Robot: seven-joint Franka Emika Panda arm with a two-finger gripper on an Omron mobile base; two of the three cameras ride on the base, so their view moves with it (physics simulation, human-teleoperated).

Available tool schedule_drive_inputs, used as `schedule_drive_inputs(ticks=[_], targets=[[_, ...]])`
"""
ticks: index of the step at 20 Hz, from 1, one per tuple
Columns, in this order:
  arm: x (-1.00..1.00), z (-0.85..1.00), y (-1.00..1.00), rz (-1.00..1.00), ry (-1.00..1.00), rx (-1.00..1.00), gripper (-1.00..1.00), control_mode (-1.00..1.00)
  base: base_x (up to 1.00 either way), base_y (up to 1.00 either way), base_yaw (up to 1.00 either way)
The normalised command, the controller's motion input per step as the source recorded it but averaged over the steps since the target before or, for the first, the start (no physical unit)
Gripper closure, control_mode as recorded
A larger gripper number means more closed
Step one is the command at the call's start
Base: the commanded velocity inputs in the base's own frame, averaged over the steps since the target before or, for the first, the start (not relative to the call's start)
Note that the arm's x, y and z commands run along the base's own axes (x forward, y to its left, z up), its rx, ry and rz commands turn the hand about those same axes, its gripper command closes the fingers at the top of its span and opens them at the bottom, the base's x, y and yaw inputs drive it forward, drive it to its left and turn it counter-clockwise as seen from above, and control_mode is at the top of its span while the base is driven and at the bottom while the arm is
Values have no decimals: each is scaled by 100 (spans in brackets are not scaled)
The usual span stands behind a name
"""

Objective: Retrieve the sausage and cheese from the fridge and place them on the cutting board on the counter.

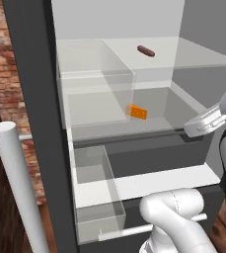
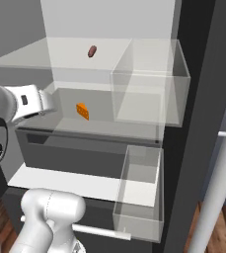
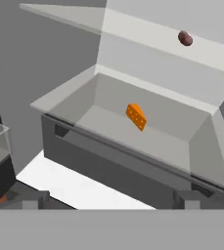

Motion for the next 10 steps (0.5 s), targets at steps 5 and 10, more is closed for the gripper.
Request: schedule_drive_inputs(ticks=[5, 10], targets=[[45, -59, 3, 0, 12, 0, -100, -100, 0, 0, 0], [63, -39, 0, 0, 9, 0, -100, -100, 0, 0, 0]])
